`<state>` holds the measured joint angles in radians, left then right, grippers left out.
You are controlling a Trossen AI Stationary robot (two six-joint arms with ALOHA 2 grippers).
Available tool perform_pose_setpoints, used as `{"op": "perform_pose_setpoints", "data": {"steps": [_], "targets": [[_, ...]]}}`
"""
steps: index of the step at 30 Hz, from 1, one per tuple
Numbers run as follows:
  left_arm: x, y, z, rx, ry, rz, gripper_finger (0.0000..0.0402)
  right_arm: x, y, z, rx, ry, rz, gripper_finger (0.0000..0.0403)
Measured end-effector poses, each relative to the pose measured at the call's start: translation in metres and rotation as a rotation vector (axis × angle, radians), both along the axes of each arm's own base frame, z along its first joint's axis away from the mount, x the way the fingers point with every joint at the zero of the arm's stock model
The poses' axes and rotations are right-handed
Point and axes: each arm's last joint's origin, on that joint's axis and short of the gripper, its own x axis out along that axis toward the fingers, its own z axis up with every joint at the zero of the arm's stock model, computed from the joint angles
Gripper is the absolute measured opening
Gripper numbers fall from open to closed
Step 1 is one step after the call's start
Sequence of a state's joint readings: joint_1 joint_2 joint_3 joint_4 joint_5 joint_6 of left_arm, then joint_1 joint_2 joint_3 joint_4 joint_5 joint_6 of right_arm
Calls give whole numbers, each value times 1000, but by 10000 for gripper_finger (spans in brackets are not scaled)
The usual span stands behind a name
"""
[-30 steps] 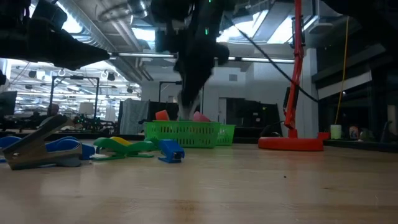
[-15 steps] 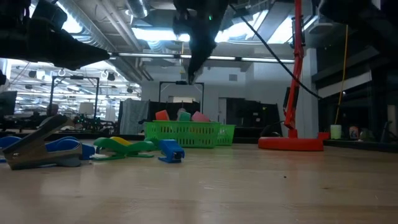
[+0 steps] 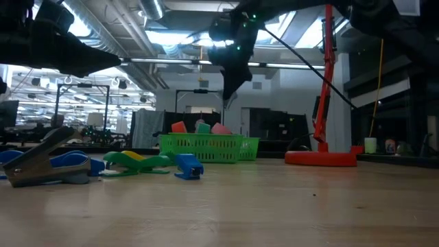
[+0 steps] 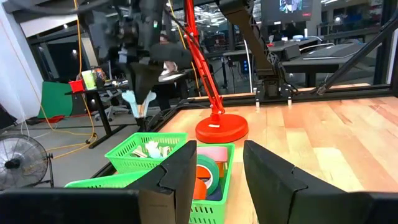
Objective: Pick and place Stapler, Stapler remover, tape
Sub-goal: Put the blue staple remover into the right green bin, then put the green stapler into the left green bin
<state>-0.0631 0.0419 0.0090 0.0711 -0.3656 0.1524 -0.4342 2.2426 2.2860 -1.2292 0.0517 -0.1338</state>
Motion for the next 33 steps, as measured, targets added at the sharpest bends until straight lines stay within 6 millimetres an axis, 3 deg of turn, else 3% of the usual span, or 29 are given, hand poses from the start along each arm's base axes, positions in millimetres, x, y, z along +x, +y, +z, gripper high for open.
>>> {"op": "perform_pose_setpoints", "data": {"steps": [5,13,17,23,33], "targets": [[0,0,0,0,0,0,127,-3,-10,-31,24,41,-66,17],[0,0,0,0,0,0,128,-3,-15,-87,-102,111,-151,55],[0,0,0,0,0,0,128,-7,-14,-101,-111,141,-156,59],[0,0,0,0,0,0,127,-10,-14,-98,-139,190,-171,61],[0,0,0,0,0,0,127,9,2,-58,-162,83,-129,62]]}}
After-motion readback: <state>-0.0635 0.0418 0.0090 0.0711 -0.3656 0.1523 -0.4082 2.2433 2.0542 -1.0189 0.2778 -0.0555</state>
